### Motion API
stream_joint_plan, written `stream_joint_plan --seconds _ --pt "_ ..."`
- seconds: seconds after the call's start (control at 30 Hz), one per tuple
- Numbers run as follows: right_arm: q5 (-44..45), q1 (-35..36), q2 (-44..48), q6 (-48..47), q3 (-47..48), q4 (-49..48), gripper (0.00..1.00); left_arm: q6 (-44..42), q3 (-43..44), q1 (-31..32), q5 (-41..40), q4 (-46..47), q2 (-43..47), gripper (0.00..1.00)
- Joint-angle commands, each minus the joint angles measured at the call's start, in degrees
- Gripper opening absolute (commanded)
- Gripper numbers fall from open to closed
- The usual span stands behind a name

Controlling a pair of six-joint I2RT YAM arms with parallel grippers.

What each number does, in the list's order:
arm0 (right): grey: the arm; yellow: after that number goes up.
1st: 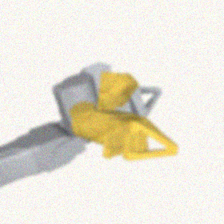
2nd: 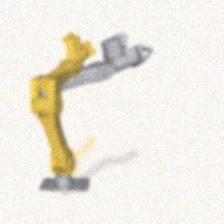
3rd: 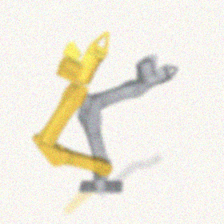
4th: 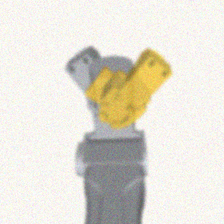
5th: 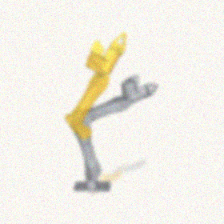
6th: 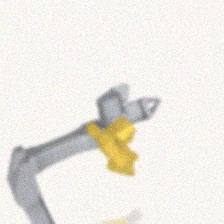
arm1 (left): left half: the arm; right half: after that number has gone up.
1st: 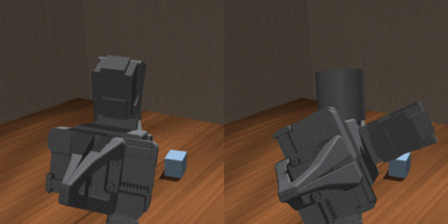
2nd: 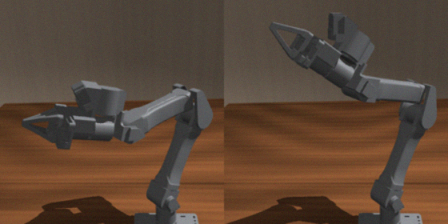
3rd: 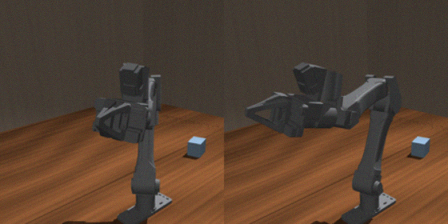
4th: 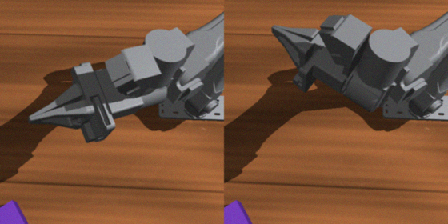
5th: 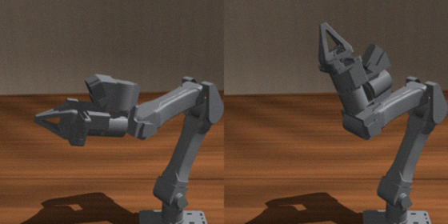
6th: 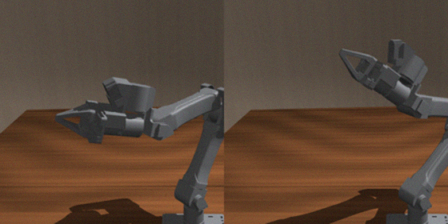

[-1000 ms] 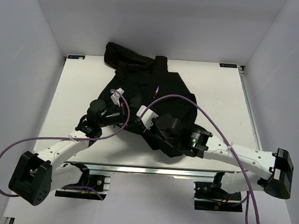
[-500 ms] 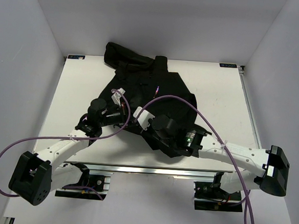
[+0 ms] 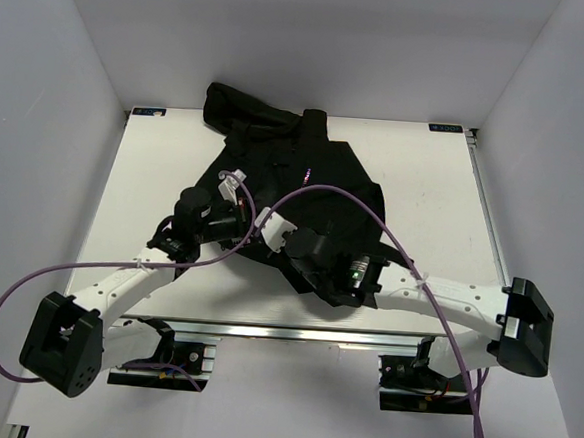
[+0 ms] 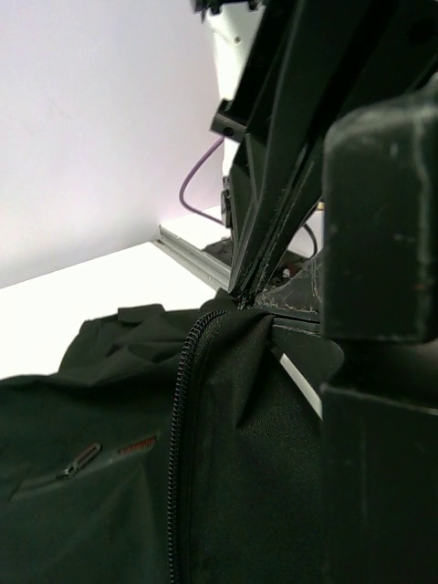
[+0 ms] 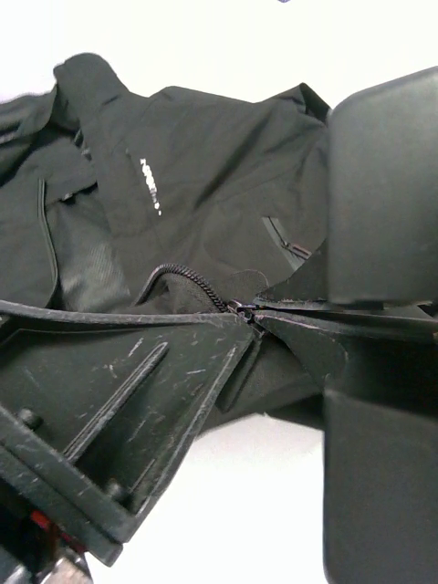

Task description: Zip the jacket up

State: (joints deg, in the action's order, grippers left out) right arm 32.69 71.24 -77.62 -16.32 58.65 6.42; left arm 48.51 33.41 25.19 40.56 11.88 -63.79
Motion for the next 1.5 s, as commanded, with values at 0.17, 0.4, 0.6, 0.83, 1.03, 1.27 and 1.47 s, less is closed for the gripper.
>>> stream_joint_plan --seconds 0.17,0.4,0.6,0.83,1.03,1.27,1.47 --pt "9.9 -4.7 -1.5 -4.2 3.0 -12.5 0.0 -2.3 2.5 0.7 8.6 -10.6 -1.2 0.0" --pt "-1.2 -7.6 -2.5 -2.4 7.8 0.3 0.0 -7.4 4.6 0.7 6.2 -23.7 -0.2 0.0" --pt "-22.1 -8.7 -0.9 5.3 8.4 16.6 0.0 -8.8 6.8 0.7 3.0 -24.1 0.9 0.0" --pt "-20.5 -9.5 -0.2 6.5 8.8 18.3 0.0 -9.5 6.8 0.7 3.5 -23.4 1.6 0.0" --pt "-17.2 -9.9 0.3 5.4 9.0 17.8 0.0 -11.9 7.0 0.7 3.4 -24.9 2.8 0.0" --pt "-4.8 -9.9 -0.1 5.3 7.5 8.7 0.0 -13.1 7.9 0.7 5.1 -27.1 1.8 0.0" --pt "13.4 -10.0 -3.7 2.6 8.2 -0.2 0.0 -14.8 9.1 0.7 5.3 -30.3 0.9 0.0"
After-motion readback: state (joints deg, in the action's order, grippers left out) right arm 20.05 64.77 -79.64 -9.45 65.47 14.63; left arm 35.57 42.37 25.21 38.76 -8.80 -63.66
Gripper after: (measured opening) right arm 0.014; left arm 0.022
